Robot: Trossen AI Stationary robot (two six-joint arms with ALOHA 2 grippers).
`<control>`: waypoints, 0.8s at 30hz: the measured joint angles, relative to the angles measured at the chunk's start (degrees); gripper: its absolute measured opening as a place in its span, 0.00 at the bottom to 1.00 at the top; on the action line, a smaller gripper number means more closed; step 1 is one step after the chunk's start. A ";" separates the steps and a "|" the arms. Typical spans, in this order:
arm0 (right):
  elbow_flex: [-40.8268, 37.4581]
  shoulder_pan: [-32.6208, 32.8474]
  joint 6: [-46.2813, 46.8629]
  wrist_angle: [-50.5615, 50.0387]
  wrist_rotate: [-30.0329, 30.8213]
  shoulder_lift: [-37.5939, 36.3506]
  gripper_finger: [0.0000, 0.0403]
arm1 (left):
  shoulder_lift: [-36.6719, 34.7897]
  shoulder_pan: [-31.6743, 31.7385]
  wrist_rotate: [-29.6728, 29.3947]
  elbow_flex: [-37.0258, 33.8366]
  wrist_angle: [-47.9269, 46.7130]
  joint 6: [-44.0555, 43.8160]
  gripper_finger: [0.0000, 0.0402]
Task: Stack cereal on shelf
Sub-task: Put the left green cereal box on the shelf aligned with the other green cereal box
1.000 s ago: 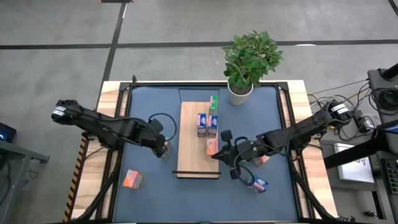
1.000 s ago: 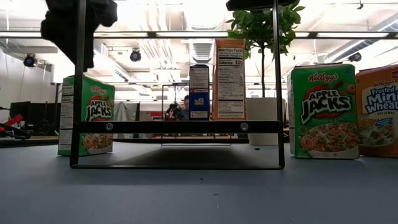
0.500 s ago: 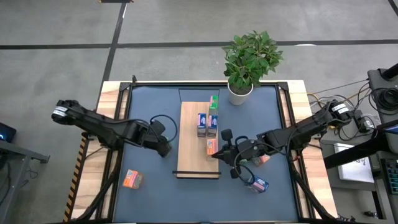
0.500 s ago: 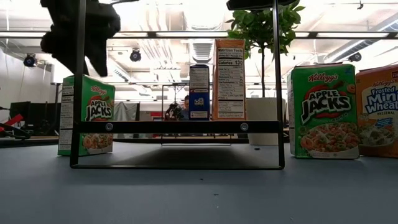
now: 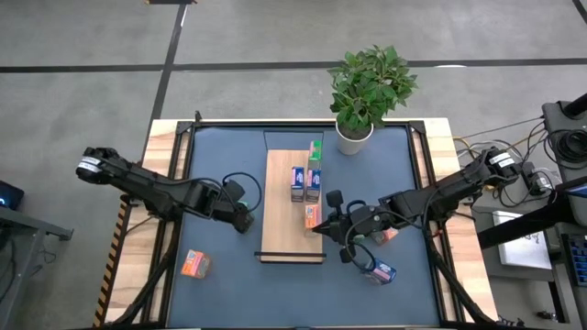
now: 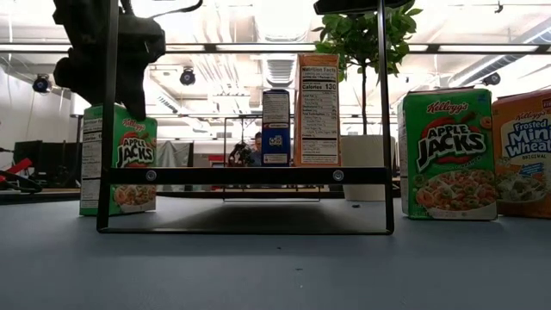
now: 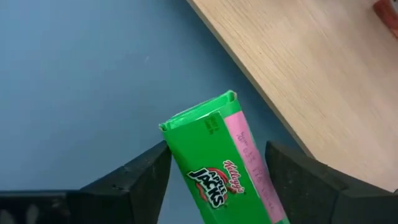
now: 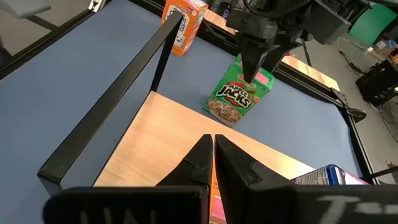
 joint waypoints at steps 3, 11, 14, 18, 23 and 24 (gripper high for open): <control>0.00 0.00 -0.04 -0.43 0.01 0.00 0.02 | 0.00 0.00 0.19 0.00 0.03 0.00 0.55; 0.00 0.00 0.15 -0.82 0.02 0.00 0.02 | 0.00 -0.33 0.86 0.04 0.25 0.44 0.45; 0.00 0.00 0.45 -0.99 0.04 0.00 0.02 | 0.00 -0.33 1.33 1.89 -1.35 3.71 0.43; 0.00 0.00 0.61 -1.06 0.07 0.00 0.02 | 0.00 0.02 -2.52 8.97 -6.98 12.68 0.42; 0.00 0.00 0.92 -1.03 0.09 0.00 0.02 | 0.00 0.43 -11.60 19.68 -9.43 34.49 0.41; 0.00 0.00 1.03 -1.04 0.09 0.00 0.02 | 0.00 0.76 -12.12 21.53 -9.09 40.30 0.41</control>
